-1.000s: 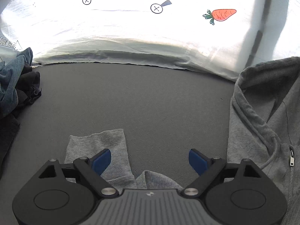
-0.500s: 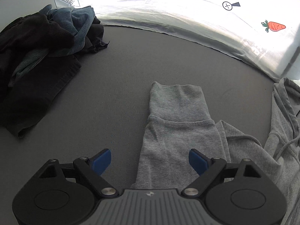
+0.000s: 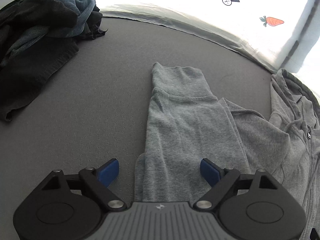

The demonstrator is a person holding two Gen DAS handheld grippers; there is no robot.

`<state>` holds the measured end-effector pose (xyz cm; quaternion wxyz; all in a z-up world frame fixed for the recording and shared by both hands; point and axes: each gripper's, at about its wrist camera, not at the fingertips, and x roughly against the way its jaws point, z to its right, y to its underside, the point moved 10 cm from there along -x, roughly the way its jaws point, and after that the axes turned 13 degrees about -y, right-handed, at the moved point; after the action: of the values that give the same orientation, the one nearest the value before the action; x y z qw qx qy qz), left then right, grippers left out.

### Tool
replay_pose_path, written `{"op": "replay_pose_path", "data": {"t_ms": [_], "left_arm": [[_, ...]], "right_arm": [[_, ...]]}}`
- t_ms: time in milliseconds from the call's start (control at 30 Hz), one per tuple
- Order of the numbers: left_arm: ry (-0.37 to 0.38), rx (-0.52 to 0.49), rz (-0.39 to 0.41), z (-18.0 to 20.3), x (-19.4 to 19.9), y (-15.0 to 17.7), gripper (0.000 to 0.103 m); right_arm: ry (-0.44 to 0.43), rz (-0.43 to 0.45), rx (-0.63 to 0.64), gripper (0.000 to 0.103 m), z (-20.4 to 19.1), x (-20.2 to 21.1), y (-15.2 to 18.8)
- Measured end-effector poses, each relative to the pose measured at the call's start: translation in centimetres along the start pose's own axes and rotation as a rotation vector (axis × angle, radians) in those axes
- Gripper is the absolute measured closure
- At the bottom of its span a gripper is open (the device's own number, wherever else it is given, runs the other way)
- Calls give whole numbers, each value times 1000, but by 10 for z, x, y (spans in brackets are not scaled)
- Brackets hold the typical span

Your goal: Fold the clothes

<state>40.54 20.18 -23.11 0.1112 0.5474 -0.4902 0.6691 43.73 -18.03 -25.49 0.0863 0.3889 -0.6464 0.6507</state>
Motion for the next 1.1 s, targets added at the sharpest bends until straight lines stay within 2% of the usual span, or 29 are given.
{"op": "replay_pose_path", "data": {"t_ms": [33,100,133,167,200,300,467,600,700,833,967,1100], "left_arm": [[22,-7,7,1,2,0,32],[77,-2,9,2,8,2,60],[87,7,16,0,10,2,68],[94,16,25,-3,13,2,89],[100,26,34,-6,16,2,96],[160,83,59,-17,29,-2,96],[166,138,138,-46,64,-8,96],[142,110,183,-69,94,0,96],[91,70,166,-88,103,17,96],[38,132,77,-126,94,42,96],[6,211,28,-156,84,49,89],[-11,213,72,-169,85,35,64]], "right_arm": [[-1,2,0,0,0,0,-1],[-2,5,0,0,1,-1,-2],[-3,7,0,0,1,-1,-3],[-4,9,0,0,1,-1,-4],[-3,9,0,0,0,-1,-3],[-2,10,1,0,0,-1,-2],[-2,11,1,0,0,0,-1],[-2,11,1,0,0,0,-1],[-2,11,1,0,0,0,-1],[-2,11,1,0,0,1,0],[-2,11,1,0,0,2,0],[-3,11,2,0,-1,2,0]]}}
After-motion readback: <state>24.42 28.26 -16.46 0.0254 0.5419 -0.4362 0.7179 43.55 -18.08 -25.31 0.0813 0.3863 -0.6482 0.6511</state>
